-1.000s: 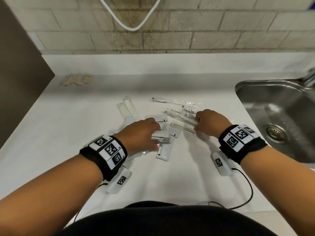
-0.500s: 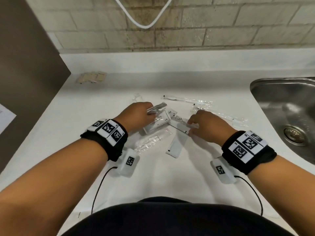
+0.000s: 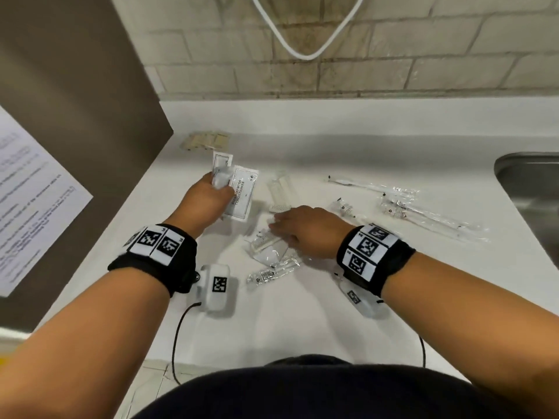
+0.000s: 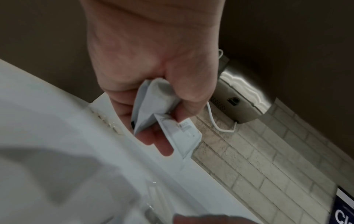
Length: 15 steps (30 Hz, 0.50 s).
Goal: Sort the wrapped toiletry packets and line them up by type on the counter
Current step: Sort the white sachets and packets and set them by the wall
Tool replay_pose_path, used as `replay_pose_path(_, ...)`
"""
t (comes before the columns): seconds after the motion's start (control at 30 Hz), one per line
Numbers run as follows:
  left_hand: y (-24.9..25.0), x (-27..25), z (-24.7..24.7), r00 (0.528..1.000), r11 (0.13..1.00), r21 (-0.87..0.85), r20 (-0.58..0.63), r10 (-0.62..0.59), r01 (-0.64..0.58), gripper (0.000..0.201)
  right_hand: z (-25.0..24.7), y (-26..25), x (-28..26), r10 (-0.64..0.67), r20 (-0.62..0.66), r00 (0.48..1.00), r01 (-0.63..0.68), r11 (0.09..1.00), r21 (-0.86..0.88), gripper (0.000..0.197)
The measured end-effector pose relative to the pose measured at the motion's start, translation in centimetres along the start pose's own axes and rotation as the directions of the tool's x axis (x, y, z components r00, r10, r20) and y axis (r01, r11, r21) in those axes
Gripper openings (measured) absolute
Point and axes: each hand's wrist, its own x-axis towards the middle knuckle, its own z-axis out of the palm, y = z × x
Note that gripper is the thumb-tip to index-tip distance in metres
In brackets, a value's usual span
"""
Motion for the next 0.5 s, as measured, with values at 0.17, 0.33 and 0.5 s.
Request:
replay_pose_path(0.17,-0.9,-0.6,-0.1,0.999,0.999,0.020,0.017,-0.043,0.043,0.018,-0.7,-1.4,3.3,-0.051,0.141,0.989,0.076,0.981,-0.179,0.057)
replay_pose_path(0.33,-1.5,-1.2,-0.5,0.999,1.000,0.002,0.032,-0.029,0.029,0.013,-1.6,-0.4,3.0,0.136,0.251,0.958,-0.108,0.986,-0.123,0.043)
replay_pose_path(0.5,-1.9,-1.6,-1.1,0.998,0.994,-0.099,0.042,-0.048,0.052,0.011,-3.2,2.3,0.9,0.214,0.341,0.915,-0.364,0.801,0.475,0.034)
